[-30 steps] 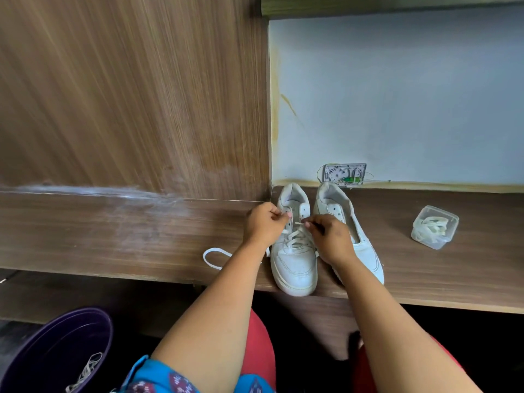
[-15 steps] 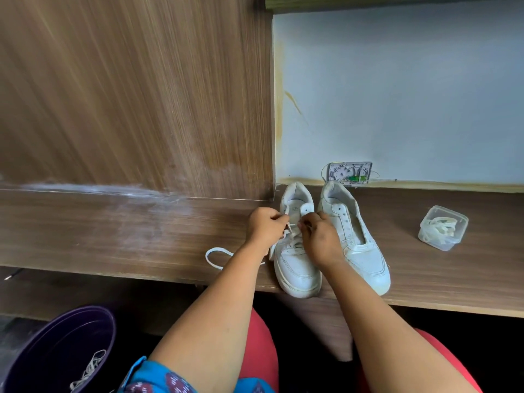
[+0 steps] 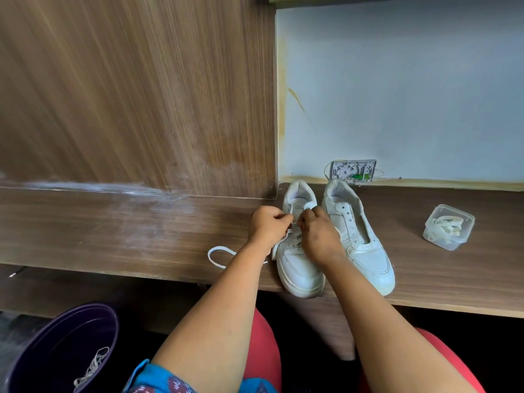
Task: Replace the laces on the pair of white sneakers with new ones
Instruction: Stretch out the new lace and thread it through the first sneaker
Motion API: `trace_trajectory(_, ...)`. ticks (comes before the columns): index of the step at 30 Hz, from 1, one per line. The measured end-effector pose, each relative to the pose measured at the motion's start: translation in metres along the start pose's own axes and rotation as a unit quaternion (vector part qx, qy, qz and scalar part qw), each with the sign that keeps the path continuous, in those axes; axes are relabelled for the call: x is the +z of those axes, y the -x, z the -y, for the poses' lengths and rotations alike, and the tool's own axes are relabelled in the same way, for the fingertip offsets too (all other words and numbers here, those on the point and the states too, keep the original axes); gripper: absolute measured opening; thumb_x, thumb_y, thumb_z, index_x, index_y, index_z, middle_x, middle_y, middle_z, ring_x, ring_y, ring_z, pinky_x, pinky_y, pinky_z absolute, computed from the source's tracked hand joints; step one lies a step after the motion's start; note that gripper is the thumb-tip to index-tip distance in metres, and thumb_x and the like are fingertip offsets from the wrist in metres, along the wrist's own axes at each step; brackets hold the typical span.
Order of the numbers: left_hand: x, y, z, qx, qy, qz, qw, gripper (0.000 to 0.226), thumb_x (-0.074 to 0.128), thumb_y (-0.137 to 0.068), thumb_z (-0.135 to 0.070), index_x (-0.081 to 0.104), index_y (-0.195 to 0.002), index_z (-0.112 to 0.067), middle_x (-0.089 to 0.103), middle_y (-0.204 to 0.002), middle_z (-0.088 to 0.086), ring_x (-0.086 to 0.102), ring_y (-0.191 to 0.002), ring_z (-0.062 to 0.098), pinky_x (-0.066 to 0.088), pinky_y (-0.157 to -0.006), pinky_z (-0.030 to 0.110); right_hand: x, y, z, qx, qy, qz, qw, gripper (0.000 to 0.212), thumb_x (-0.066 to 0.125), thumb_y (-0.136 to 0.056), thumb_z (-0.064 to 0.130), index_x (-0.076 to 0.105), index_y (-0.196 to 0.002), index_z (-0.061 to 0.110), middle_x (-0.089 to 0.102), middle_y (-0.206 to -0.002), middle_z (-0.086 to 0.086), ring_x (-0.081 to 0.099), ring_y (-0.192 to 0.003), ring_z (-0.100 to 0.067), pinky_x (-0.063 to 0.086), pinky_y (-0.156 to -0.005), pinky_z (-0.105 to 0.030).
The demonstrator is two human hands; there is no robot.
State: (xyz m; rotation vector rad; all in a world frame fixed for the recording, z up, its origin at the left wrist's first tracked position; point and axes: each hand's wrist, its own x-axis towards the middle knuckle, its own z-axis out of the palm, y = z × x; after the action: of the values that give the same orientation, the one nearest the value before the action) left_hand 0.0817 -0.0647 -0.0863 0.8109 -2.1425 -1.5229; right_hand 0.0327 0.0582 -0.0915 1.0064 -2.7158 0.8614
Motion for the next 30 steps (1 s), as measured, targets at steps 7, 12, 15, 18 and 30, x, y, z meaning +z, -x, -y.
trace_trajectory(7,-0.007,0.008,-0.009,-0.002,0.018,0.069,0.997,0.013,0.065,-0.087,-0.003,0.069,-0.076,-0.009,0.063,-0.066,0.005,0.057,-0.058,0.011,0.053,-0.059,0.023,0.001,-0.001,-0.004,-0.019,-0.044,-0.017,0.999,0.015,0.050,-0.094,0.015,0.061,-0.101,0.008,0.054,-0.106,-0.009,0.054,-0.095,-0.030,0.047,-0.072,-0.038)
trace_trajectory(12,-0.034,0.001,-0.011,-0.018,-0.076,0.012,0.997,0.029,0.057,-0.077,0.007,0.067,-0.064,-0.017,0.069,-0.073,0.007,0.067,-0.074,0.025,0.057,-0.067,0.027,-0.003,-0.003,-0.008,-0.012,-0.027,0.011,1.000,0.020,0.053,-0.096,0.025,0.064,-0.102,0.010,0.056,-0.104,-0.010,0.054,-0.095,-0.031,0.047,-0.077,-0.038)
trace_trajectory(15,-0.067,-0.004,-0.007,-0.077,-0.299,-0.057,0.949,0.020,0.056,-0.082,-0.010,0.072,-0.092,-0.005,0.071,-0.097,0.015,0.066,-0.096,0.033,0.051,-0.078,0.030,-0.002,-0.003,-0.010,0.000,-0.011,0.024,1.000,0.025,0.050,-0.097,0.031,0.065,-0.104,0.012,0.054,-0.104,-0.010,0.051,-0.097,-0.032,0.047,-0.079,-0.039)
trace_trajectory(18,-0.057,0.001,-0.008,-0.025,-0.400,0.046,0.915,0.027,0.055,-0.090,-0.023,0.066,-0.113,-0.014,0.059,-0.124,0.011,0.053,-0.116,0.031,0.042,-0.092,0.030,0.000,-0.002,-0.012,0.003,-0.013,0.034,0.999,0.029,0.046,-0.099,0.033,0.066,-0.108,0.014,0.052,-0.107,-0.009,0.047,-0.101,-0.032,0.045,-0.086,-0.041)
trace_trajectory(30,-0.070,-0.007,-0.008,-0.057,-0.059,-0.103,0.991,0.017,0.059,-0.074,-0.038,0.066,-0.069,-0.023,0.059,-0.107,0.012,0.050,-0.115,0.037,0.044,-0.096,0.040,-0.003,0.001,-0.012,0.008,-0.043,0.048,0.998,0.027,0.046,-0.099,0.036,0.065,-0.102,0.016,0.049,-0.103,-0.008,0.048,-0.101,-0.032,0.043,-0.089,-0.042)
